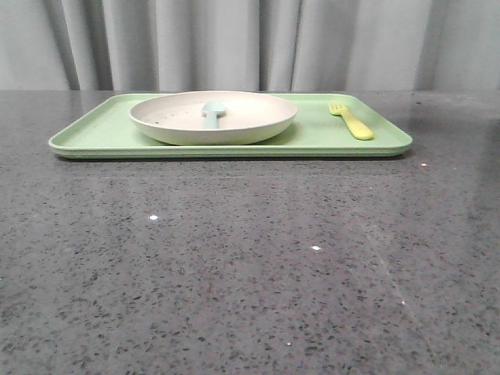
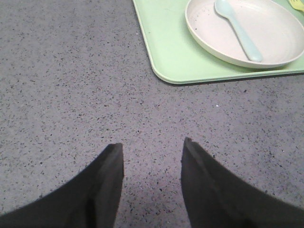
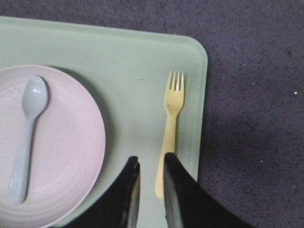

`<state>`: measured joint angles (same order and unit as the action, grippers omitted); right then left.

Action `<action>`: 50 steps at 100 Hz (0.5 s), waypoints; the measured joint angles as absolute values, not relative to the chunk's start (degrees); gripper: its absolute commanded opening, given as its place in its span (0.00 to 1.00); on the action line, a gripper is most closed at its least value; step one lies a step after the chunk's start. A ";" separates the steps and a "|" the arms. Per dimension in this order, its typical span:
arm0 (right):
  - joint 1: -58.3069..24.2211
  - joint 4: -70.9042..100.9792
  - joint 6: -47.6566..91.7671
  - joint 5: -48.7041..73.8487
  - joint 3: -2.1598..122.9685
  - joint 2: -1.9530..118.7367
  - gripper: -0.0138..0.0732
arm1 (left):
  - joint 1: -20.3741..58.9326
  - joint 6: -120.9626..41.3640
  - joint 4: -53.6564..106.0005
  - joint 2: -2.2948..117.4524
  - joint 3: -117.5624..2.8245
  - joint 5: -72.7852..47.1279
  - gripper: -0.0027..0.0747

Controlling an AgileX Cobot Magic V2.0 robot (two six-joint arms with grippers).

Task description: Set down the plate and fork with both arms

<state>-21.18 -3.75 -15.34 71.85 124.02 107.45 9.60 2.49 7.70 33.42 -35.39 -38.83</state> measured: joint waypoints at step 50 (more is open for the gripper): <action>-21.18 -4.02 -12.19 72.51 115.86 88.75 0.10 | 9.60 2.49 7.70 33.42 -35.39 -35.34 0.41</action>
